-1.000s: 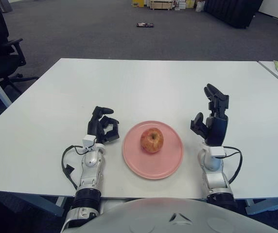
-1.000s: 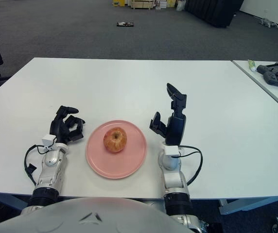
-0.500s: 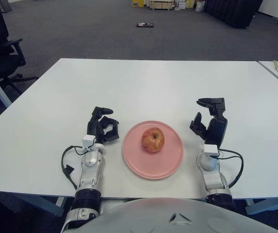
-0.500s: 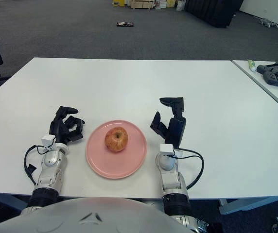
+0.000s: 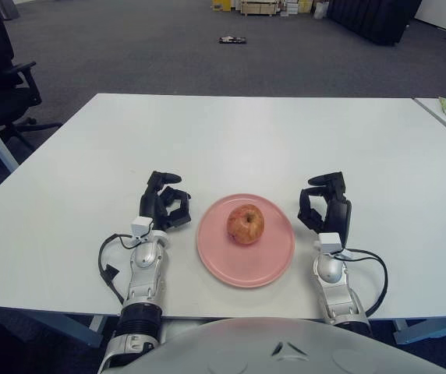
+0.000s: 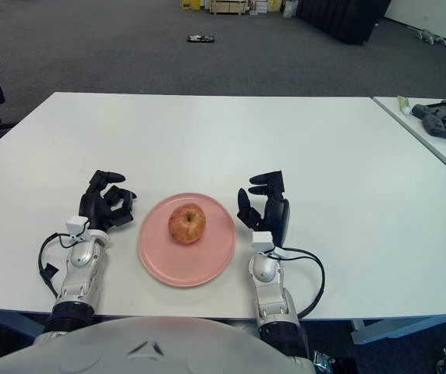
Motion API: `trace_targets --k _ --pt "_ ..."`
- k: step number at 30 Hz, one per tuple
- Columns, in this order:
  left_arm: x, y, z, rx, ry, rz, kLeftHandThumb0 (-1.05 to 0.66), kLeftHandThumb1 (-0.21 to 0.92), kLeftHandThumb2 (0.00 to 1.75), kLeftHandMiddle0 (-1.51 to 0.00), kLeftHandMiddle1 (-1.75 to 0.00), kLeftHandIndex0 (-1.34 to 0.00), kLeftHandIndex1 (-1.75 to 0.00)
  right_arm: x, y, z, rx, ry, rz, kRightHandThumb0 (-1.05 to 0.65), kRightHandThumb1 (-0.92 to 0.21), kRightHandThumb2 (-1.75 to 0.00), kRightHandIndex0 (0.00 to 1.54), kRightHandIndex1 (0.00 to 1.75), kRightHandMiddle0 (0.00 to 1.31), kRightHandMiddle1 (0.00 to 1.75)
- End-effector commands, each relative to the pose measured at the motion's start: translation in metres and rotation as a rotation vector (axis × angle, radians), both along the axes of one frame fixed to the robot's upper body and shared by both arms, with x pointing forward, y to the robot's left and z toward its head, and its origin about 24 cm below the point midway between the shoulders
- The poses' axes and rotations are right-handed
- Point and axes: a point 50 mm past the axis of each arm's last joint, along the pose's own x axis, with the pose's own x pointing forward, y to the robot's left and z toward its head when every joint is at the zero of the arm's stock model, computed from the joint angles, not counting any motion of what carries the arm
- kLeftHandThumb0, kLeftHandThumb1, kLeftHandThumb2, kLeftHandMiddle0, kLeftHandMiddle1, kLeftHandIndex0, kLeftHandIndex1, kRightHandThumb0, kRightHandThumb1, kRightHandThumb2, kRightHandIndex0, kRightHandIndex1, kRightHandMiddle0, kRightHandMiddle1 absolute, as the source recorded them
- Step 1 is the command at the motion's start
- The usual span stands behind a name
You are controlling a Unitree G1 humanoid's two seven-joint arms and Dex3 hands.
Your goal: Put the apple into the plate.
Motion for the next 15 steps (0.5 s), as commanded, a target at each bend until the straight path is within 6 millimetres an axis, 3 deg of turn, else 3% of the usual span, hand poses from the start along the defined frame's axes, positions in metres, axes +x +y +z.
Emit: trace_targets --k 1,15 --pt "-0.006 0.0 -0.01 -0.008 0.056 0.001 -0.01 0.34 1.21 -0.69 -1.47 -0.43 -1.75 0.003 -0.004 -0.006 0.031 0.041 0.029 -0.37 -0.75 -0.77 0.6 1.32 0.3 1.75" --pt "-0.006 0.0 -0.01 -0.015 0.047 0.003 -0.01 0.35 1.18 -0.69 -1.43 -0.44 -1.75 0.002 -0.01 -0.024 0.344 0.201 0.119 -0.38 -0.67 -0.88 0.61 1.29 0.35 1.75"
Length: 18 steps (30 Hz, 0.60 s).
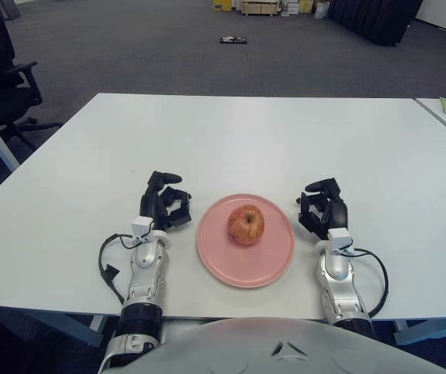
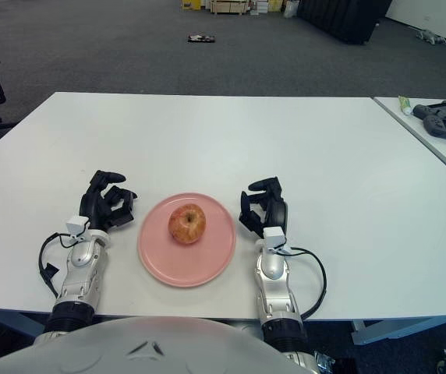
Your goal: Put the apple into the plate.
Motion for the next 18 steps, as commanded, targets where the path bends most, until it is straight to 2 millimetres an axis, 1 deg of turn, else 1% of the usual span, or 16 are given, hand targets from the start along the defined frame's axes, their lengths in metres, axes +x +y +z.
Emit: trace_targets --k 1,7,18 --pt "-0.0056 0.0 -0.0097 -0.016 0.05 0.001 -0.01 0.35 1.18 -0.69 -1.43 -0.43 -1.75 -0.0029 -0.0024 -0.0055 0.086 0.046 0.004 -0.38 -0.66 -0.88 0.61 1.29 0.35 1.75" --pt "-0.0054 0.0006 -0.0096 -0.014 0.046 -0.001 -0.01 0.35 1.19 -0.69 -1.45 -0.43 -1.75 -0.0045 -0.0035 -0.0072 0.185 0.08 0.015 -0.38 -0.66 -0.88 0.6 1.29 0.35 1.75" --pt "-0.0048 0.0018 -0.0102 -0.009 0.058 -0.003 -0.01 0.35 1.18 -0.69 -1.44 -0.44 -1.75 -0.0069 -0.0048 -0.0098 0.29 0.144 0.027 -0.38 -0.67 -0.87 0.59 1.28 0.34 1.75"
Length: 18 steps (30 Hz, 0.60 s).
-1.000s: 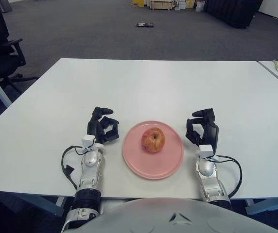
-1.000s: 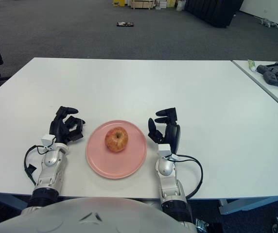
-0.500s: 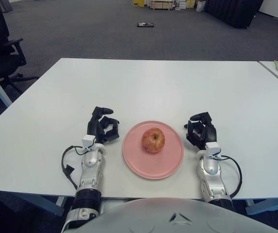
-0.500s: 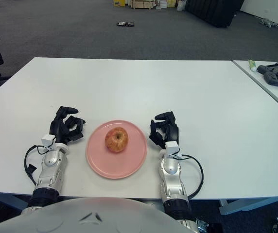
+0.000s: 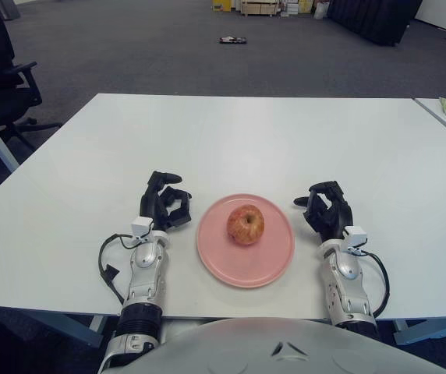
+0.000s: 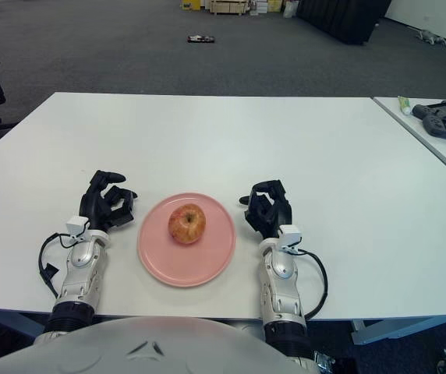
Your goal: Put the apple into the plate.
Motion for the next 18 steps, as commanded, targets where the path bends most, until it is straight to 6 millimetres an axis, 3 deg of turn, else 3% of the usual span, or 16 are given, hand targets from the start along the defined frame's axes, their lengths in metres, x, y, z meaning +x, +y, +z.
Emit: trace_targets --k 1,18 --pt "-0.0046 0.0011 -0.01 -0.012 0.06 -0.001 -0.01 0.36 1.18 -0.69 -1.44 -0.43 -1.75 -0.0062 0.0005 -0.0122 0.052 0.091 0.001 -0.38 -0.67 -0.87 0.59 1.28 0.34 1.75" --pt "-0.0041 0.0012 -0.0096 -0.008 0.059 -0.002 -0.01 0.36 1.16 -0.69 -1.42 -0.43 -1.75 -0.0081 -0.0021 -0.0136 0.035 0.086 0.006 -0.38 -0.7 -0.83 0.6 1.3 0.32 1.75"
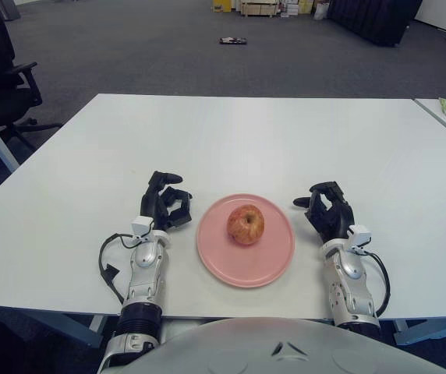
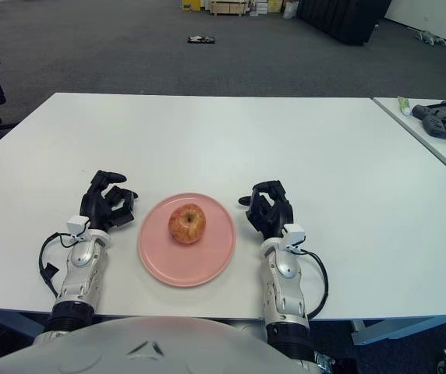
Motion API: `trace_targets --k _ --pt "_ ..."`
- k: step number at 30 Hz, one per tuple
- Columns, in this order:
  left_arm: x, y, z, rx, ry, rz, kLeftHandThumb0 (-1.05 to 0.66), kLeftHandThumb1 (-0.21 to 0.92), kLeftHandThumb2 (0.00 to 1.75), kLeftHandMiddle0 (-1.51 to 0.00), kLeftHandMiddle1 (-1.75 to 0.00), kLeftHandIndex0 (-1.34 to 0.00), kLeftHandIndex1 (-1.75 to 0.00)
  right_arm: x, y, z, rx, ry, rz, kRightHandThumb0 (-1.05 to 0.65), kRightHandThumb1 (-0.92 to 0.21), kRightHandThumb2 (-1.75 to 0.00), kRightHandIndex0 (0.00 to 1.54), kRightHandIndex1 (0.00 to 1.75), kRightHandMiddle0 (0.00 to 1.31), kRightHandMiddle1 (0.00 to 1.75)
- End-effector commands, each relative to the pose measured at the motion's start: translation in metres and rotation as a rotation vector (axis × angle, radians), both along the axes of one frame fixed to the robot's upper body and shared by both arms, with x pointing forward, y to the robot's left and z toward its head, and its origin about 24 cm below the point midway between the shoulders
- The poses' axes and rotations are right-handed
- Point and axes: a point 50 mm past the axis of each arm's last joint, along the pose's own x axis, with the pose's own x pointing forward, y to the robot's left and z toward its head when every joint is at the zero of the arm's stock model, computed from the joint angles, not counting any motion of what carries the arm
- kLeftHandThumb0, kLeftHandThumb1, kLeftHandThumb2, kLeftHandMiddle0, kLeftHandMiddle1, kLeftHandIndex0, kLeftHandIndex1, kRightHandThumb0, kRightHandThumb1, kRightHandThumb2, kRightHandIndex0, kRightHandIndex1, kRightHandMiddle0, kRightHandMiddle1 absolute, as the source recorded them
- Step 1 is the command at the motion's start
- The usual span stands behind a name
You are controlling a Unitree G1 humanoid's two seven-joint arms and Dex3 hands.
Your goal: Put the apple into the plate.
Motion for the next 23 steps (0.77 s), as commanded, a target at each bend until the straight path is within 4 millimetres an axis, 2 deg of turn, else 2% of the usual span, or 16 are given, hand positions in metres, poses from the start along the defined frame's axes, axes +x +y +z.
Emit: trace_targets --k 1,15,23 --pt "-0.0046 0.0009 -0.0091 -0.007 0.052 0.003 -0.01 0.36 1.17 -0.69 -1.42 -0.43 -1.75 -0.0078 0.0008 -0.0138 0.018 0.07 -0.006 -0.38 -0.7 -0.83 0.6 1.31 0.32 1.75" --pt "-0.0053 0.0014 -0.009 0.003 0.059 0.002 -0.01 0.33 1.22 -0.7 -1.46 -0.44 -1.75 -0.0097 -0.0002 -0.0129 0.009 0.056 -0.03 -0.38 -0.69 -0.84 0.57 1.33 0.33 1.75" --pt "-0.0061 0.0006 -0.0085 -0.008 0.059 0.007 -0.01 0.35 1.19 -0.69 -1.45 -0.43 -1.75 -0.0111 -0.0006 -0.0105 -0.14 0.066 -0.111 -0.38 -0.69 -0.85 0.56 1.29 0.33 1.75"
